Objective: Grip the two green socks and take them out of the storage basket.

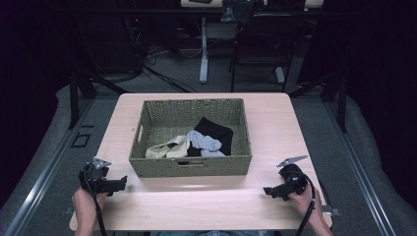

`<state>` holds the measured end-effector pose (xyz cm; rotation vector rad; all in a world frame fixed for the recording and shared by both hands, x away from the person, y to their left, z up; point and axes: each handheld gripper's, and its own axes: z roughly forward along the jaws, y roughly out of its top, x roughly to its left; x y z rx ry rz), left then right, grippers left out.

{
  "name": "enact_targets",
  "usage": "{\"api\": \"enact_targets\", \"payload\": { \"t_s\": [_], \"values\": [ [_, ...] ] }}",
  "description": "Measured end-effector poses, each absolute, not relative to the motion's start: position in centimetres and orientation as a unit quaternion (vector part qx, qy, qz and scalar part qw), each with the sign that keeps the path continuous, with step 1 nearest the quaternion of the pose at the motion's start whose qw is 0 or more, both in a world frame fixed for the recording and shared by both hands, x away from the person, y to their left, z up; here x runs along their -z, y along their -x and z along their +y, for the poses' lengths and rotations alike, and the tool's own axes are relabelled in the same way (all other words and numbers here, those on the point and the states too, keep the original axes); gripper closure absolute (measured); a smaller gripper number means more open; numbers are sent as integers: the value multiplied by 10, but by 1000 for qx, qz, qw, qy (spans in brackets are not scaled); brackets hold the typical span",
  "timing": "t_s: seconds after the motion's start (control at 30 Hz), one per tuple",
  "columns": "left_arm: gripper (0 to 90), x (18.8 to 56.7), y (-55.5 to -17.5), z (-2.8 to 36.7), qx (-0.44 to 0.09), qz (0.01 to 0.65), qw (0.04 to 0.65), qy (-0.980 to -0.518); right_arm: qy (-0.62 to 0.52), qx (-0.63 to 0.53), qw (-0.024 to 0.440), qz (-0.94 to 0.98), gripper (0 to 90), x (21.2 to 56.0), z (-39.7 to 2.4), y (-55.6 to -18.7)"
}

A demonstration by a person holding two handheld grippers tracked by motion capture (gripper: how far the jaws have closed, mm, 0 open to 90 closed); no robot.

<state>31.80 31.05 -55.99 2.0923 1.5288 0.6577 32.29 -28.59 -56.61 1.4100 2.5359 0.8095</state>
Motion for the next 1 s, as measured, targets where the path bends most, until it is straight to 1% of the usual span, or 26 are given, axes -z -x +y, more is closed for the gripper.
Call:
{"api": "enact_targets", "payload": {
  "t_s": [0.23, 0.37, 0.4, 0.57, 0.63, 1.0],
  "values": [
    [3, 559, -316, 309, -240, 557, 230, -761, -466, -271, 63, 840, 0, 566, -286, -323],
    [8, 557, -313, 310, -236, 561, 240, -756, -462, -276, 58, 841, 0, 566, -285, -323],
    [10, 554, -312, 308, -235, 555, 249, -758, -461, -281, 57, 840, 0, 568, -284, -323],
    [6, 542, -314, 304, -242, 550, 259, -757, -459, -281, 59, 841, 0, 565, -286, -322],
    [5, 537, -313, 305, -248, 548, 263, -754, -463, -276, 68, 839, 1, 566, -286, -322],
    [5, 518, -314, 303, -245, 542, 286, -751, -482, -275, 85, 828, 0, 562, -295, -318]
  ]
}}
